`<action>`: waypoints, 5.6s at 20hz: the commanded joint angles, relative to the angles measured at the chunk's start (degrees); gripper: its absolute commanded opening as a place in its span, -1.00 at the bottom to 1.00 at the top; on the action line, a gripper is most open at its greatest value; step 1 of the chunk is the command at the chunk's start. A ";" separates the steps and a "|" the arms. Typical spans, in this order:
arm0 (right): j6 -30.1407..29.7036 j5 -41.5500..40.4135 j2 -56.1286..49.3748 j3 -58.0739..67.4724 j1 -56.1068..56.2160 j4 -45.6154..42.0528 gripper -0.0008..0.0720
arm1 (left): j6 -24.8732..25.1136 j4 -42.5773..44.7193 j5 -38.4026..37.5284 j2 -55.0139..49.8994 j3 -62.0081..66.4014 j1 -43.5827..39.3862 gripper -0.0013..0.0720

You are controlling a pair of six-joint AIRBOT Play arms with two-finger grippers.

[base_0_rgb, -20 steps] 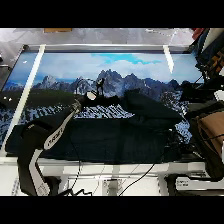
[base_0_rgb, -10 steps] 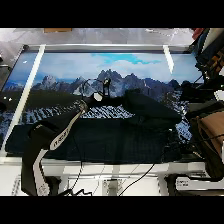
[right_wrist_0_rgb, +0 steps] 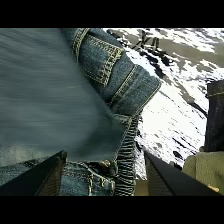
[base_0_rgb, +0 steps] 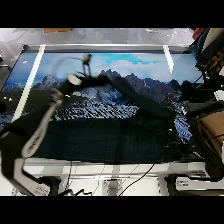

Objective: Fold the clothes and pants, and hang the long-sleeved shirts on hangers.

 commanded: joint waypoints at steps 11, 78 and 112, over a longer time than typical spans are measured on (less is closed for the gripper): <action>-0.76 -1.44 0.00 -0.02 0.02 -0.44 0.54 | -6.01 18.93 -7.39 32.37 0.04 25.09 -0.89; -18.67 -19.28 -0.33 -27.12 -10.69 23.91 -0.90 | -25.79 55.39 -15.21 3.58 0.02 41.99 -0.35; -10.36 -9.51 21.18 -27.10 -10.67 18.32 -0.91 | 11.47 18.49 -34.38 19.85 -41.09 103.62 0.82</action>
